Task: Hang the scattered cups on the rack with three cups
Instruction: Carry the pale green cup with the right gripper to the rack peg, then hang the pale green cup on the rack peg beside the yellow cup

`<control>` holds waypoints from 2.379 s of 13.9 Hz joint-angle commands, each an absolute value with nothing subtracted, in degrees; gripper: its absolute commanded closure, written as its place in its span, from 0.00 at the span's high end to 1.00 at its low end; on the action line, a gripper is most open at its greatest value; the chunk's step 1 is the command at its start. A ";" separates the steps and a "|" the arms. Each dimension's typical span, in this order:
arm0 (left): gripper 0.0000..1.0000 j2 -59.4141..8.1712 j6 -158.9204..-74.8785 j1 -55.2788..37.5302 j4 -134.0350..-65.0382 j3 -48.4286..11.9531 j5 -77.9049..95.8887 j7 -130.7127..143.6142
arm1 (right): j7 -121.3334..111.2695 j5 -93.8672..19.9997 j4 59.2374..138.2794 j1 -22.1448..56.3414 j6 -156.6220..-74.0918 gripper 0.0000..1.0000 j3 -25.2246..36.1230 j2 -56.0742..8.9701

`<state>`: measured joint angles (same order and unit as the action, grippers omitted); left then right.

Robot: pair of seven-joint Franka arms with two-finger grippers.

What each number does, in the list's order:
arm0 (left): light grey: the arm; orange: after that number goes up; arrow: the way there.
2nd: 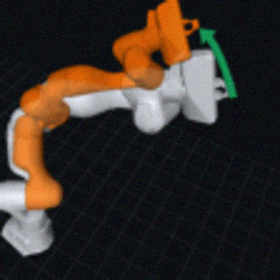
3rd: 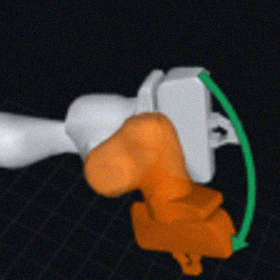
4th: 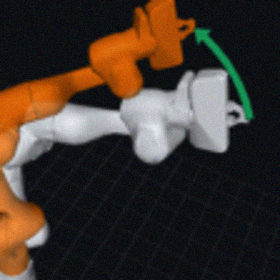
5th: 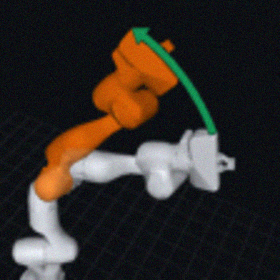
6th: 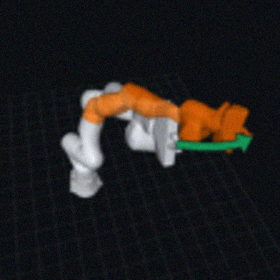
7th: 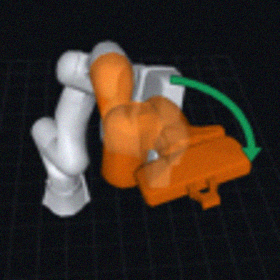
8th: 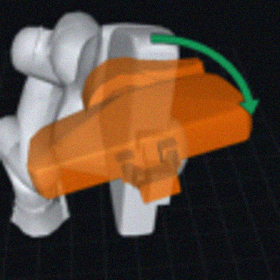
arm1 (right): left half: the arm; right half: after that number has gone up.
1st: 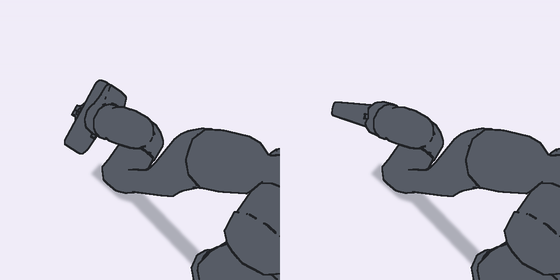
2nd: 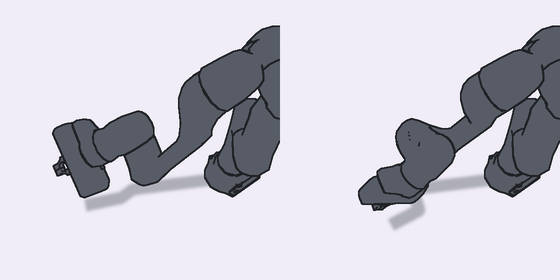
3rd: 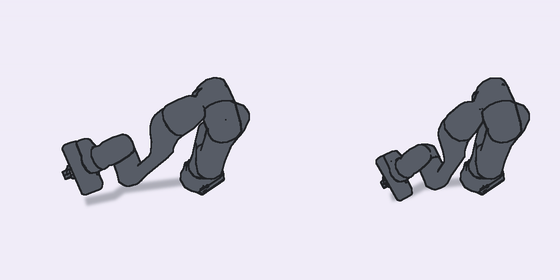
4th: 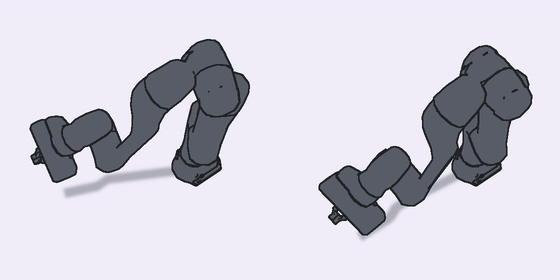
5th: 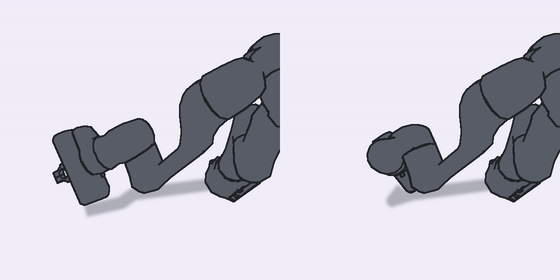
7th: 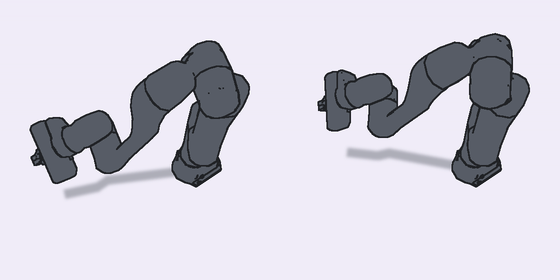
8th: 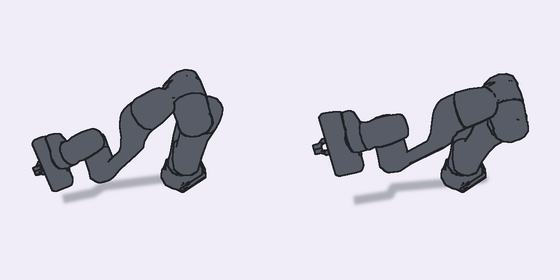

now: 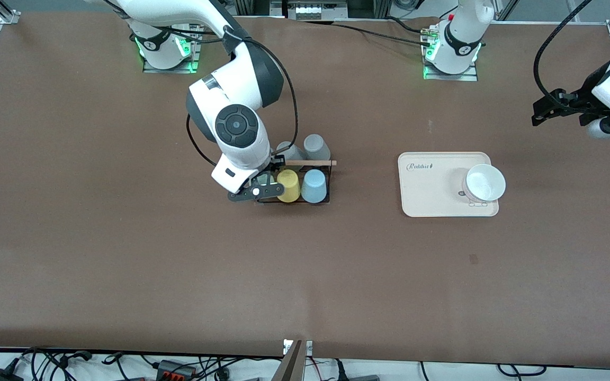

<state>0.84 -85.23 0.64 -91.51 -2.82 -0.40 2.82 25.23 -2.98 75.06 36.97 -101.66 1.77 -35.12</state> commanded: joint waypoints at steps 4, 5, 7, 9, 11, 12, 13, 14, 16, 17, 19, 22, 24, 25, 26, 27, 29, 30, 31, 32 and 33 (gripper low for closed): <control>1.00 0.00 -84.64 0.44 -89.82 -2.99 -1.50 2.46 | 23.20 -3.60 73.48 36.91 -100.46 0.24 2.20 -37.53; 1.00 0.00 -84.55 0.44 -89.82 -2.99 -1.49 2.46 | 23.20 -3.60 73.48 36.91 -100.46 0.24 2.20 -37.88; 1.00 0.00 -84.55 0.44 -89.82 -2.99 -1.58 2.46 | 23.29 -3.60 73.48 36.91 -100.63 0.24 2.20 -38.76; 1.00 0.00 -84.55 0.44 -89.82 -2.99 -1.76 2.37 | 23.38 -3.78 73.39 36.91 -100.98 0.24 2.11 -39.46; 1.00 0.00 -84.64 0.44 -89.82 -2.99 -1.67 2.46 | 23.12 -7.19 73.48 36.39 -100.99 0.24 2.28 -39.64; 1.00 0.00 -84.55 0.53 -89.82 -2.90 -1.67 2.46 | 22.25 -8.16 73.48 35.86 -100.99 0.24 2.29 -39.73; 1.00 0.00 -84.55 0.53 -89.82 -2.90 -1.67 2.46 | 21.71 -8.26 73.48 35.69 -100.99 0.24 2.29 -39.81; 1.00 0.00 -84.55 0.53 -89.82 -2.90 -1.67 2.46 | 21.80 -8.35 73.48 35.68 -100.99 0.24 2.29 -39.90; 1.00 0.00 -84.55 0.53 -89.82 -2.90 -1.67 2.46 | 21.97 -8.53 73.48 35.42 -101.07 0.25 2.29 -40.34; 1.00 0.00 -84.55 0.53 -89.82 -2.90 -1.67 2.46 | 22.06 -8.53 73.48 35.16 -101.07 0.25 2.29 -40.34; 1.00 0.00 -84.55 0.53 -89.82 -2.90 -1.67 2.37 | 22.06 -8.61 73.39 34.98 -101.34 0.25 2.29 -40.60; 1.00 0.00 -84.55 0.53 -89.82 -2.90 -1.67 2.46 | 22.41 -8.61 73.39 34.80 -101.78 0.25 2.29 -40.87; 1.00 0.00 -84.55 0.53 -89.82 -2.90 -1.67 2.46 | 22.41 -8.70 73.48 34.89 -101.87 0.26 2.28 -40.96; 1.00 0.00 -84.55 0.53 -89.82 -2.90 -1.67 2.46 | 22.41 -8.70 73.39 35.07 -101.87 0.26 2.20 -40.96; 1.00 0.00 -84.55 0.53 -89.82 -2.90 -1.67 2.46 | 22.50 -8.70 73.39 35.07 -101.87 0.26 2.20 -40.96; 1.00 0.00 -84.55 0.53 -89.82 -2.90 -1.67 2.46 | 22.41 -8.61 73.39 35.07 -101.87 0.26 2.20 -40.96; 1.00 0.00 -84.55 0.53 -89.82 -2.90 -1.67 2.46 | 22.50 -8.70 73.39 35.07 -101.95 0.26 2.20 -41.04; 1.00 0.00 -84.55 0.53 -89.82 -2.90 -1.67 2.46 | 22.59 -8.61 73.39 35.16 -101.95 0.26 2.20 -41.04; 1.00 0.00 -84.55 0.53 -89.82 -2.90 -1.67 2.46 | 22.67 -8.61 73.39 35.33 -101.95 0.26 2.20 -41.13; 1.00 0.00 -84.55 0.53 -89.82 -2.90 -1.67 2.46 | 22.68 -8.61 73.39 35.51 -102.04 0.26 2.20 -41.13; 1.00 0.00 -84.55 0.44 -89.82 -2.90 -1.67 2.46 | 22.68 -8.61 73.39 35.51 -102.04 0.26 2.20 -41.13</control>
<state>0.82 -85.23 0.64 -91.51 -2.82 -0.40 2.82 23.11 -7.75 75.05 35.40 -102.32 2.34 -40.12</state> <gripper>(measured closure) 0.000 0.335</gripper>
